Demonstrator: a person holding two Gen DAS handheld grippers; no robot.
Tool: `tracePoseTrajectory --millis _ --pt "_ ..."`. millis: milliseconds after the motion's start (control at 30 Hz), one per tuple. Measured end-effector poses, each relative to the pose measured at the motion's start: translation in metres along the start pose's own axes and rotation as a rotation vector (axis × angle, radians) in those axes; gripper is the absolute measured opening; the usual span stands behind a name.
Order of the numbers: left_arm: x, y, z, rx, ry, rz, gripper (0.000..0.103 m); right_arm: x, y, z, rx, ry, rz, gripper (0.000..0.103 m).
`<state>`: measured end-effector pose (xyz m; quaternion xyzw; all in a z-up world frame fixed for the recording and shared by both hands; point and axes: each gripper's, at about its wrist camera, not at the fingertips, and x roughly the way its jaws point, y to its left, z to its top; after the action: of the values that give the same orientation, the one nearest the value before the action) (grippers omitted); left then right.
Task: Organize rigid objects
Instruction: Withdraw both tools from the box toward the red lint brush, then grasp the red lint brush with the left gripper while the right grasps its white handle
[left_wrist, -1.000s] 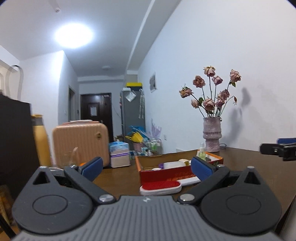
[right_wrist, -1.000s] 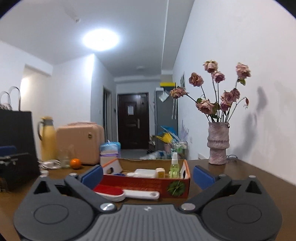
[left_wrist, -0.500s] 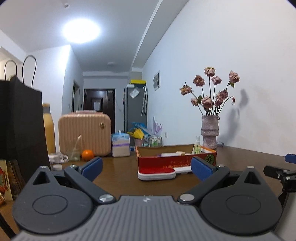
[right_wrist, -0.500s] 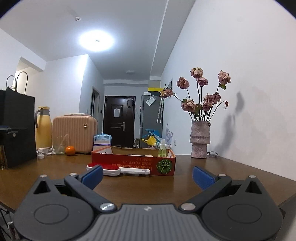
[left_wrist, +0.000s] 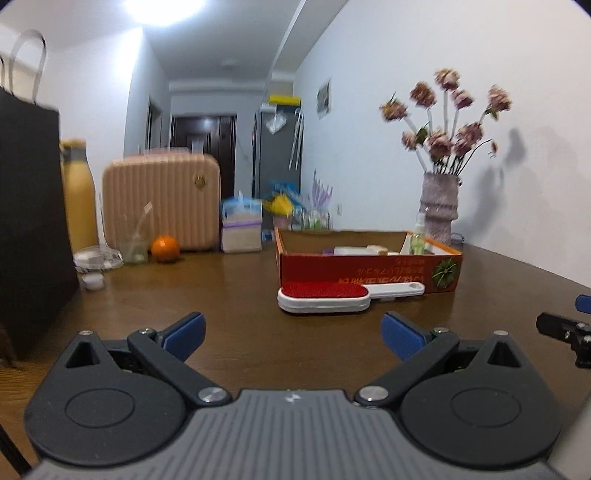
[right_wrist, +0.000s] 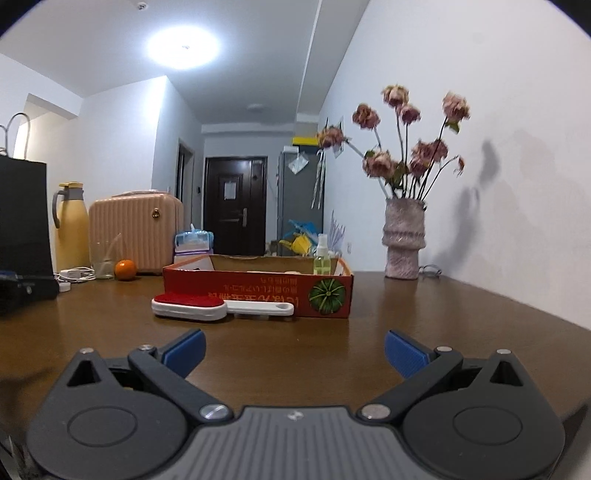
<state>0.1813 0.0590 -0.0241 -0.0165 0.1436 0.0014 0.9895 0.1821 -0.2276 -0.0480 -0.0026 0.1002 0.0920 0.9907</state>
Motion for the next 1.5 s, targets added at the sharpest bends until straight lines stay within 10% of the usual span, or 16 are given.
tracePoseTrajectory --millis 400,567,733,1200,1500 --pt "0.153 0.023 0.048 -0.015 0.246 -0.081 0.102 0.175 -0.035 0.063 0.063 0.234 0.091 0.073" --pt "0.221 0.037 0.061 -0.098 0.404 -0.115 0.067 0.251 -0.052 0.065 0.175 0.412 0.169 0.048" --pt "0.261 0.047 0.054 -0.201 0.43 -0.217 0.062 0.301 -0.066 0.048 0.31 0.523 0.227 0.024" --pt "0.248 0.057 0.045 -0.363 0.48 -0.258 0.058 0.297 -0.069 0.038 0.357 0.509 0.28 0.013" --pt "0.124 0.017 0.056 -0.255 0.14 -0.225 0.057 0.185 -0.052 0.051 0.331 0.318 0.181 0.013"
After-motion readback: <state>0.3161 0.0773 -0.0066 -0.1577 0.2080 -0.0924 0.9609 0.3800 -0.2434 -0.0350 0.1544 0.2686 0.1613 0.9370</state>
